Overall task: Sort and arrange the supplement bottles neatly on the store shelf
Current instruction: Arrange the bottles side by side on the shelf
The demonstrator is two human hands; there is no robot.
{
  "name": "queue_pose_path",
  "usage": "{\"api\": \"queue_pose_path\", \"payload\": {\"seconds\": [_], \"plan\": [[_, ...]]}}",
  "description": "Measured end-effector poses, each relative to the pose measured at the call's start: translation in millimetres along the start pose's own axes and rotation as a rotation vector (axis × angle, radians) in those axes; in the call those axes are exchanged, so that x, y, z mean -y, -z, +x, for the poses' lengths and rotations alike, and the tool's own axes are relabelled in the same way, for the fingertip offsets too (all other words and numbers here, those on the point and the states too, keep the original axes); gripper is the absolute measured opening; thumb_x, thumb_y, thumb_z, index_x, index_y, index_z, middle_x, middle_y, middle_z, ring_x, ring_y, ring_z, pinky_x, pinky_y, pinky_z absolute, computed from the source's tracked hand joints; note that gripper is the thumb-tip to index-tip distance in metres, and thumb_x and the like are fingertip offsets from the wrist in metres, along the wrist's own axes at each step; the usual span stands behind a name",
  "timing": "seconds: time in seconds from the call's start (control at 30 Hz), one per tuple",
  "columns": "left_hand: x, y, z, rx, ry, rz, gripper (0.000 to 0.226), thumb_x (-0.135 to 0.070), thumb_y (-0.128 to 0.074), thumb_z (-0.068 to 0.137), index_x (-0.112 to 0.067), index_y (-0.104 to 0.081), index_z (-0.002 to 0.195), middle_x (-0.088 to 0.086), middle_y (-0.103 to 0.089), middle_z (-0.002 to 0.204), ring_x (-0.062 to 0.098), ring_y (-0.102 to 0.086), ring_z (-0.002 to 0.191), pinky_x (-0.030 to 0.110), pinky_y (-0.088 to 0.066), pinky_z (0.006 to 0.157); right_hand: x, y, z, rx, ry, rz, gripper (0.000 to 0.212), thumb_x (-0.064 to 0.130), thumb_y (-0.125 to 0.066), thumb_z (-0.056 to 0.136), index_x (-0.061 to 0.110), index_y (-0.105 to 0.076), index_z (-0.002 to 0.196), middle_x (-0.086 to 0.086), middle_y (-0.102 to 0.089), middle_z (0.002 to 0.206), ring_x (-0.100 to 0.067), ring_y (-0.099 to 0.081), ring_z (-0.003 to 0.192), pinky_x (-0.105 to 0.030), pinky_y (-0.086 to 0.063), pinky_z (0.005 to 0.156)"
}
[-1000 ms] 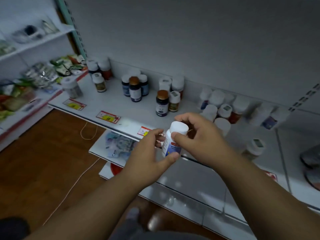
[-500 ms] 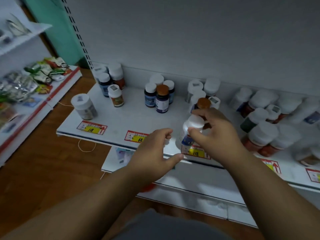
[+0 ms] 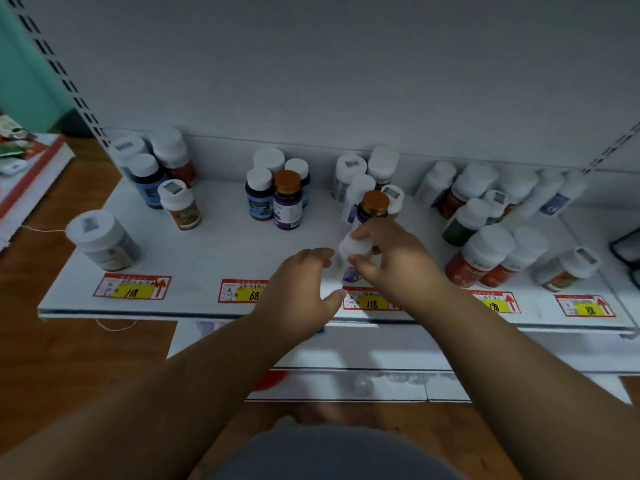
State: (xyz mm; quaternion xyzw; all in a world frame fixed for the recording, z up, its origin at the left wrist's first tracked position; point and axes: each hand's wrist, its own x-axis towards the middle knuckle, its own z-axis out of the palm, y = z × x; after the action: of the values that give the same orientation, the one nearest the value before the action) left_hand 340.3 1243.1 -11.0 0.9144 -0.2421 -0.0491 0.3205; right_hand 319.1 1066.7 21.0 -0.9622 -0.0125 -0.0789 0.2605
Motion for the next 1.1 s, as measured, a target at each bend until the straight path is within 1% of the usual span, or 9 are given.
{"api": "queue_pose_path", "payload": {"seconds": [0.2,0.3,0.4,0.5,0.6,0.67,0.73,0.97,1.1], "plan": [[-1,-2,-2,0.018,-0.044,0.015,0.060,-0.042,-0.067,0.083,-0.023,-0.047,0.136,-0.005,-0.057,0.124,0.013,-0.054,0.106,0.028,-0.044,0.090,-2,1,-2,0.009,-0.039,0.056,0.032,0.020,-0.071,0.084,0.015,-0.058,0.113,-0.003,-0.059,0.112,-0.020,-0.057,0.094,-0.020,-0.037,0.074],[-3,1,-4,-0.010,-0.031,0.012,0.055,-0.039,-0.067,0.082,-0.023,-0.050,0.131,-0.005,-0.058,0.121,0.012,-0.054,0.103,0.027,-0.046,0.086,-1,1,-6,0.015,-0.051,0.074,0.037,0.021,-0.070,0.084,0.018,-0.056,0.118,-0.003,-0.058,0.118,-0.019,-0.057,0.099,-0.022,-0.042,0.080],[-10,3,-11,-0.064,-0.029,-0.023,0.041,-0.035,-0.067,0.083,-0.024,-0.054,0.121,-0.009,-0.056,0.108,0.006,-0.051,0.091,0.018,-0.039,0.074,-3,2,-11,0.000,-0.033,0.051,0.044,0.023,-0.070,0.084,0.020,-0.054,0.126,-0.002,-0.056,0.124,-0.018,-0.055,0.105,-0.023,-0.043,0.085],[-22,6,-20,-0.115,-0.058,-0.063,0.028,-0.031,-0.066,0.084,-0.028,-0.055,0.109,-0.019,-0.048,0.093,0.001,-0.048,0.082,0.008,-0.034,0.066,-4,10,-17,-0.116,0.008,0.015,0.038,0.022,-0.069,0.084,0.017,-0.059,0.121,-0.003,-0.059,0.116,-0.017,-0.057,0.098,-0.021,-0.042,0.080],[-37,5,-25,-0.149,-0.102,-0.087,0.023,-0.027,-0.065,0.084,-0.031,-0.053,0.104,-0.022,-0.048,0.090,0.000,-0.048,0.088,0.013,-0.040,0.071,-5,27,-25,-0.268,0.007,0.046,0.024,0.021,-0.066,0.086,0.015,-0.061,0.108,-0.001,-0.059,0.100,-0.015,-0.056,0.084,-0.025,-0.044,0.070],[-52,2,-24,-0.164,-0.123,-0.083,0.024,-0.027,-0.065,0.085,-0.031,-0.054,0.105,-0.020,-0.050,0.093,0.001,-0.048,0.089,0.016,-0.043,0.075,-11,39,-31,-0.307,0.010,0.079,0.020,0.022,-0.064,0.086,0.015,-0.061,0.105,0.000,-0.059,0.097,-0.015,-0.057,0.083,-0.030,-0.048,0.070],[-70,-6,-20,-0.177,-0.121,-0.092,0.025,-0.027,-0.065,0.085,-0.030,-0.054,0.107,-0.019,-0.051,0.095,0.001,-0.050,0.090,0.019,-0.045,0.077,-20,52,-39,-0.321,0.021,0.118,0.020,0.024,-0.063,0.086,0.018,-0.060,0.105,0.001,-0.060,0.097,-0.015,-0.058,0.084,-0.031,-0.050,0.073],[-149,-57,-5,-0.299,-0.092,-0.183,0.020,-0.026,-0.063,0.085,-0.028,-0.055,0.103,-0.016,-0.053,0.096,0.003,-0.051,0.090,0.025,-0.047,0.075,-75,108,-75,-0.313,0.072,0.189,0.019,0.026,-0.062,0.086,0.018,-0.062,0.103,0.005,-0.059,0.096,-0.009,-0.058,0.086,-0.018,-0.046,0.072],[-200,-85,9,-0.350,-0.110,-0.162,0.021,-0.024,-0.065,0.084,-0.030,-0.053,0.100,-0.016,-0.053,0.093,0.002,-0.051,0.086,0.025,-0.046,0.075,-118,146,-91,-0.316,0.089,0.177,0.018,0.022,-0.066,0.086,0.019,-0.063,0.103,0.006,-0.060,0.096,-0.007,-0.058,0.086,-0.020,-0.048,0.076]]}}
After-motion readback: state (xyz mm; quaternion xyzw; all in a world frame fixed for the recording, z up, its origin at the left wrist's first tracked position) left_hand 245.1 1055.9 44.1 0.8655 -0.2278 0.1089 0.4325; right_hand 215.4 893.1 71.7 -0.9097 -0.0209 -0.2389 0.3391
